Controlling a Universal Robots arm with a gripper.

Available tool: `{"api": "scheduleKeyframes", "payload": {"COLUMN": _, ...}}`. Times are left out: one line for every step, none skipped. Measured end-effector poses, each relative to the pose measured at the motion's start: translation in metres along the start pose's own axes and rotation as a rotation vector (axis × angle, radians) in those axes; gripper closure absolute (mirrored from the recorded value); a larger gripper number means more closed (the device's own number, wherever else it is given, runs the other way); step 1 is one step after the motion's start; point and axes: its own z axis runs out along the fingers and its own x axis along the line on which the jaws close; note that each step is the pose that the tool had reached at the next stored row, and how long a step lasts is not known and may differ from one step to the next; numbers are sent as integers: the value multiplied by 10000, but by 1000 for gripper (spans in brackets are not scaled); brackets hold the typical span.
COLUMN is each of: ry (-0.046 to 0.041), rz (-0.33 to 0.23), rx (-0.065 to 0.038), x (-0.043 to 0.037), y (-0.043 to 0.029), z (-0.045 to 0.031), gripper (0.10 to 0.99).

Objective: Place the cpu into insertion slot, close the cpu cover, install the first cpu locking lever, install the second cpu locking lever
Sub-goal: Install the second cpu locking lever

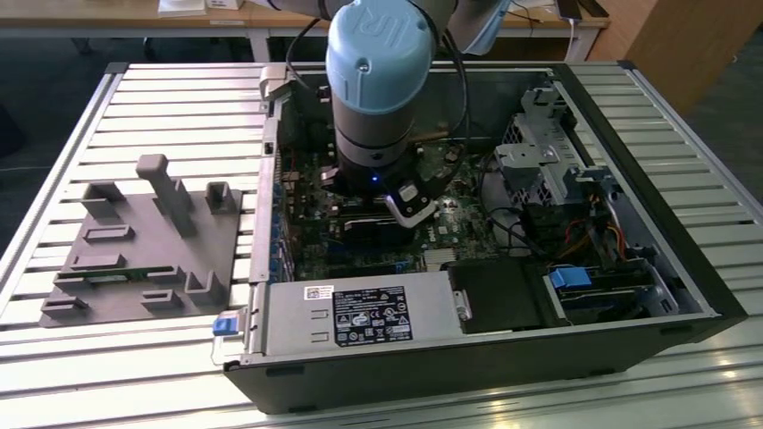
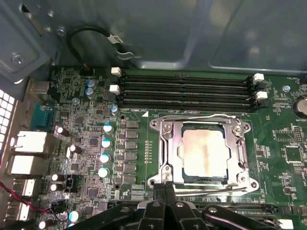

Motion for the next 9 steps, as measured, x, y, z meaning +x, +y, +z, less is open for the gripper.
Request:
{"api": "scheduleKeyframes", "payload": {"ry": -1, "rz": 2, "rx": -39, "x": 2, "y": -2, "z": 5, "gripper": 980}}
{"api": "scheduleKeyframes", "payload": {"ry": -2, "rz": 1, "rx": -69, "x": 3, "y": -3, "z": 10, "gripper": 980}}
{"api": "scheduleKeyframes", "payload": {"ry": -3, "rz": 1, "rx": -90, "x": 5, "y": -5, "z": 15, "gripper": 980}}
{"api": "scheduleKeyframes", "payload": {"ry": -4, "rz": 3, "rx": -105, "x": 10, "y": -6, "z": 20, "gripper": 980}}
{"api": "scheduleKeyframes", "payload": {"ry": -4, "rz": 4, "rx": -117, "x": 15, "y": -8, "z": 24, "gripper": 980}}
{"api": "scheduleKeyframes", "payload": {"ry": -3, "rz": 4, "rx": -129, "x": 21, "y": -10, "z": 28, "gripper": 980}}
{"api": "scheduleKeyframes", "payload": {"ry": -2, "rz": 4, "rx": -144, "x": 28, "y": -11, "z": 30, "gripper": 980}}
{"api": "scheduleKeyframes", "payload": {"ry": -3, "rz": 5, "rx": -162, "x": 36, "y": -12, "z": 33, "gripper": 980}}
{"api": "scheduleKeyframes", "payload": {"ry": -3, "rz": 5, "rx": -179, "x": 39, "y": -13, "z": 37, "gripper": 980}}
